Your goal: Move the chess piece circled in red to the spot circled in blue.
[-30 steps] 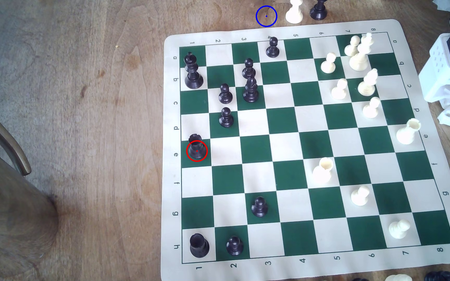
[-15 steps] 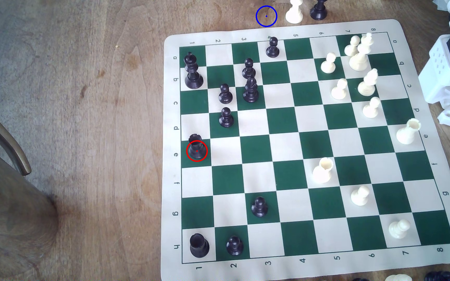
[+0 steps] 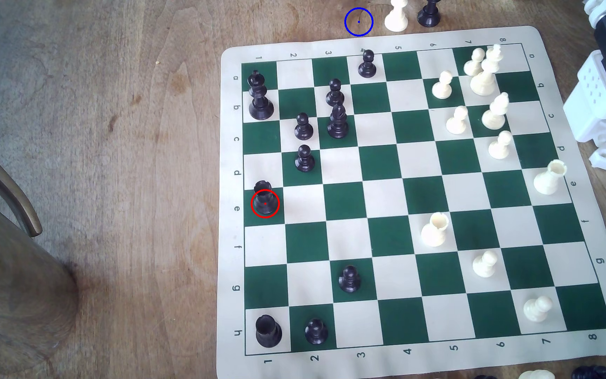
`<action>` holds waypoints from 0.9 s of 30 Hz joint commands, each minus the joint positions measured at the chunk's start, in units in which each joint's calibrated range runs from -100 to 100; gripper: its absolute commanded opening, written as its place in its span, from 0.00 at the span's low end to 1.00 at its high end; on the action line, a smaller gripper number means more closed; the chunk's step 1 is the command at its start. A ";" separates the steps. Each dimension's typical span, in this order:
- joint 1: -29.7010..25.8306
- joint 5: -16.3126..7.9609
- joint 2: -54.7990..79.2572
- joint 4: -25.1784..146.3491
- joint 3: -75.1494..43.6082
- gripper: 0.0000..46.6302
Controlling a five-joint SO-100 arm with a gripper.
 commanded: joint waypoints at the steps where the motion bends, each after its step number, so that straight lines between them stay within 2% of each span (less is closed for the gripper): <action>1: -0.72 0.00 1.49 9.93 0.99 0.00; 4: -1.34 0.00 0.48 17.80 0.99 0.00; 6: -1.42 4.05 -2.41 26.80 0.99 0.00; 7: -2.28 4.98 -7.33 37.94 0.99 0.00; 9: -3.77 5.03 -11.32 48.67 0.99 0.00; 12: -4.86 4.74 -11.41 57.35 0.81 0.00; 16: -5.41 3.13 -7.16 69.88 -2.81 0.00; 25: -6.27 -1.37 17.11 84.71 -29.29 0.00; 27: -6.90 -2.30 24.75 89.05 -38.72 0.00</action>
